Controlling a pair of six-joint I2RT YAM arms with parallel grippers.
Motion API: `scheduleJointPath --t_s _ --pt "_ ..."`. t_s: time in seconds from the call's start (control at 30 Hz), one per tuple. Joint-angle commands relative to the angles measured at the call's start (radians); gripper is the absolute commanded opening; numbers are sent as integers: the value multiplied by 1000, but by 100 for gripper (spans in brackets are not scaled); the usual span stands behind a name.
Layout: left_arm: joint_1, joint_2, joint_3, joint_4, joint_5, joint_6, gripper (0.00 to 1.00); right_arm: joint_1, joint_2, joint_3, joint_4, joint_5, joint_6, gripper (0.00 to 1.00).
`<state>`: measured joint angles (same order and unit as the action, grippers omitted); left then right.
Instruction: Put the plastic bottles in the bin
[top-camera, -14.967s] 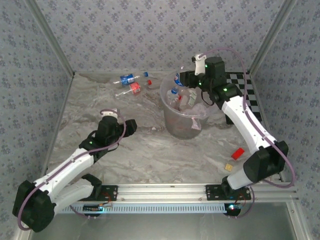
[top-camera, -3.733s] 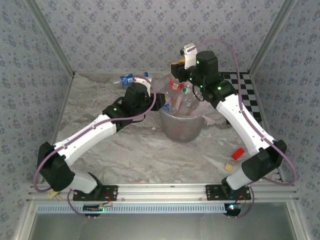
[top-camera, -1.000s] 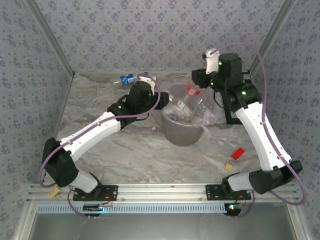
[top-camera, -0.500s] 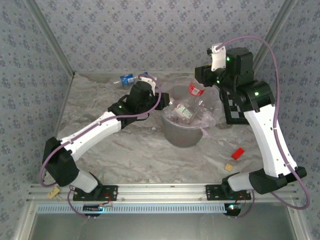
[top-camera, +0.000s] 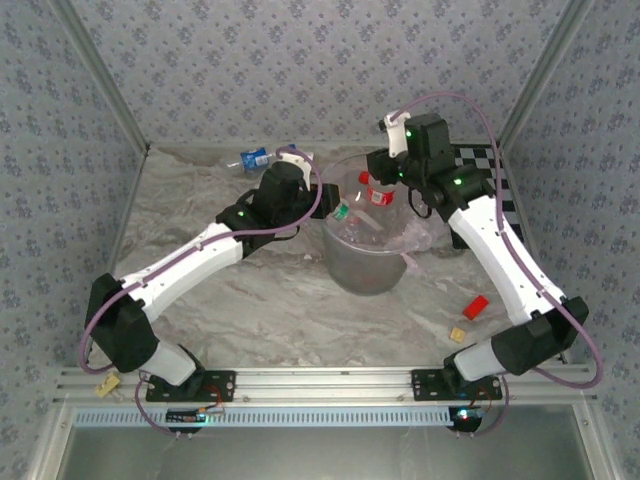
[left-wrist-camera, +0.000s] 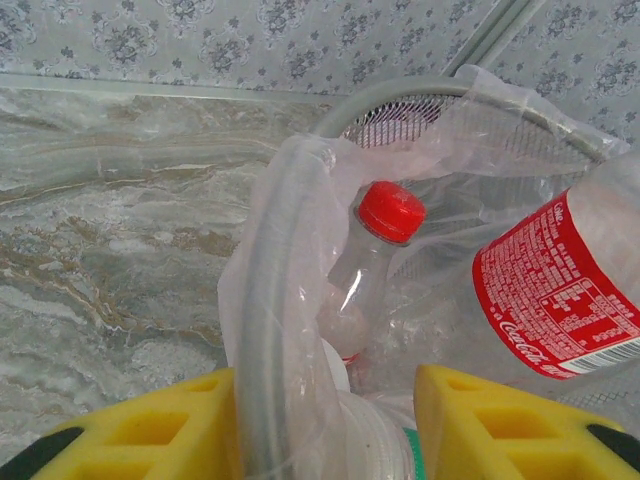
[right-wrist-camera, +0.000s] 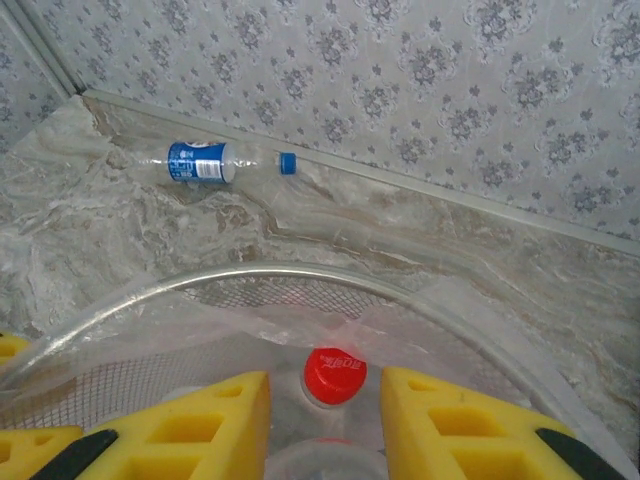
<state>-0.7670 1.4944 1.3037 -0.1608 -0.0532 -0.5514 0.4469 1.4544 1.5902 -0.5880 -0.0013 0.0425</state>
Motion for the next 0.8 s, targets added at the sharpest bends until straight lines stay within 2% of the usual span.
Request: scheduleJointPath --t_s 0.0,0.23,0.4,0.63,0.77 --pt "3 17 -18 -91 -6 20 46 27 92 -147 -195 -56 59 0" --pt "2 15 -19 -89 -4 19 46 53 176 -250 -129 -164 141 0" --pt "2 10 -19 -95 -2 23 46 73 193 -125 -256 -83 88 0" --pt "2 -5 -24 -96 -11 24 46 102 202 216 -559 92 -7 0" --pt "3 -15 -27 -98 -23 28 46 114 222 235 -627 142 -1 0"
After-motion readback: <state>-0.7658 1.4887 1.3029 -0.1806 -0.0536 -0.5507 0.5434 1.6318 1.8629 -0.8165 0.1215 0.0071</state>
